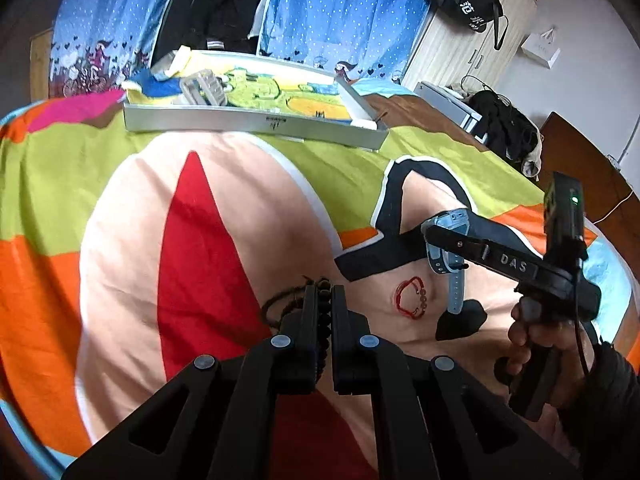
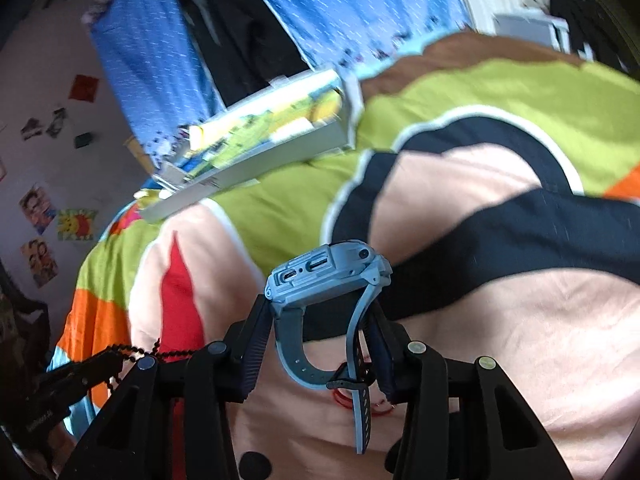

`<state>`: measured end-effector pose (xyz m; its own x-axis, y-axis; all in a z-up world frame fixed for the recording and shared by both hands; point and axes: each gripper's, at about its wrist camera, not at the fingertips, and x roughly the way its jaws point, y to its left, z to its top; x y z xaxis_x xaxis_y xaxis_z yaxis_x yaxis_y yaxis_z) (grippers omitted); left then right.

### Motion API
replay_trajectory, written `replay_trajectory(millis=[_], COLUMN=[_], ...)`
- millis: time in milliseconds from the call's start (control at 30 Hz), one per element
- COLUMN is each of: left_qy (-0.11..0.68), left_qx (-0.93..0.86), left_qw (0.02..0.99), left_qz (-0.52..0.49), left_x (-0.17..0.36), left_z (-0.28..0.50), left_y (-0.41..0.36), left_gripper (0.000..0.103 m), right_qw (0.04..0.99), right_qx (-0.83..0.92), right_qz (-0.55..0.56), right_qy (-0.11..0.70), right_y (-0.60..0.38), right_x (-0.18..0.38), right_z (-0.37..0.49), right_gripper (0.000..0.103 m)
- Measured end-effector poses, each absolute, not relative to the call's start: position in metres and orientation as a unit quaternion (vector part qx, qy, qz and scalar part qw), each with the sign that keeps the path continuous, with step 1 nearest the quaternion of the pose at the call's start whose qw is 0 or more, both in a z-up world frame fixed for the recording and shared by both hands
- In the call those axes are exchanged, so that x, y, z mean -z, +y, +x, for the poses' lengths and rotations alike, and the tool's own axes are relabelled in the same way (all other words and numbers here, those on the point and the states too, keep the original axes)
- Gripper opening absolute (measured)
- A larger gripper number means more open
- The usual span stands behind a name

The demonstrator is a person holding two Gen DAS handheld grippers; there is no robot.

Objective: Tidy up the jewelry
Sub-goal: 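Carry the necklace and watch into the white tray and open both tools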

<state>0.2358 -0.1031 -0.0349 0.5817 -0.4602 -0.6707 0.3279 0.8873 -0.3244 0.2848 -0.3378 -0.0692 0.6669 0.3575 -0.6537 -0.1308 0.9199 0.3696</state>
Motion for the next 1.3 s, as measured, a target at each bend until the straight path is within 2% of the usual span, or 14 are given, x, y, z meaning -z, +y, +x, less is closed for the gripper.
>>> replay_trajectory(millis=[367, 567, 733, 1000, 1300], left_qy=[0.352, 0.309, 0.272, 0.295, 0.375], left_qx=[0.228, 0.207, 0.19, 0.17, 0.136], left_qw=[0.906, 0.924, 0.941, 0.936, 0.913], left_qz=[-0.066, -0.089, -0.069, -0.091, -0.088], left_x=[-0.037, -0.081, -0.099, -0.064, 0.001], left_z=[0.277, 0.341, 0.394, 0.464, 0.481], left_y=[-0.11, -0.104, -0.111, -0.116, -0.113], left_gripper=[0.003, 0.003, 0.003, 0.003, 0.003], right_qw=[0.95, 0.974, 0.976, 0.972, 0.962], right_qx=[-0.138, -0.116, -0.12, -0.144, -0.143], right_qz=[0.104, 0.085, 0.096, 0.06, 0.013], right_qy=[0.261, 0.177, 0.152, 0.173, 0.233], right_y=[-0.323, -0.319, -0.323, -0.315, -0.297], right_x=[0.031, 0.0, -0.006, 0.015, 0.053], right_z=[0.305, 0.347, 0.389, 0.438, 0.456], right_gripper=[0.043, 0.043, 0.043, 0.043, 0.046])
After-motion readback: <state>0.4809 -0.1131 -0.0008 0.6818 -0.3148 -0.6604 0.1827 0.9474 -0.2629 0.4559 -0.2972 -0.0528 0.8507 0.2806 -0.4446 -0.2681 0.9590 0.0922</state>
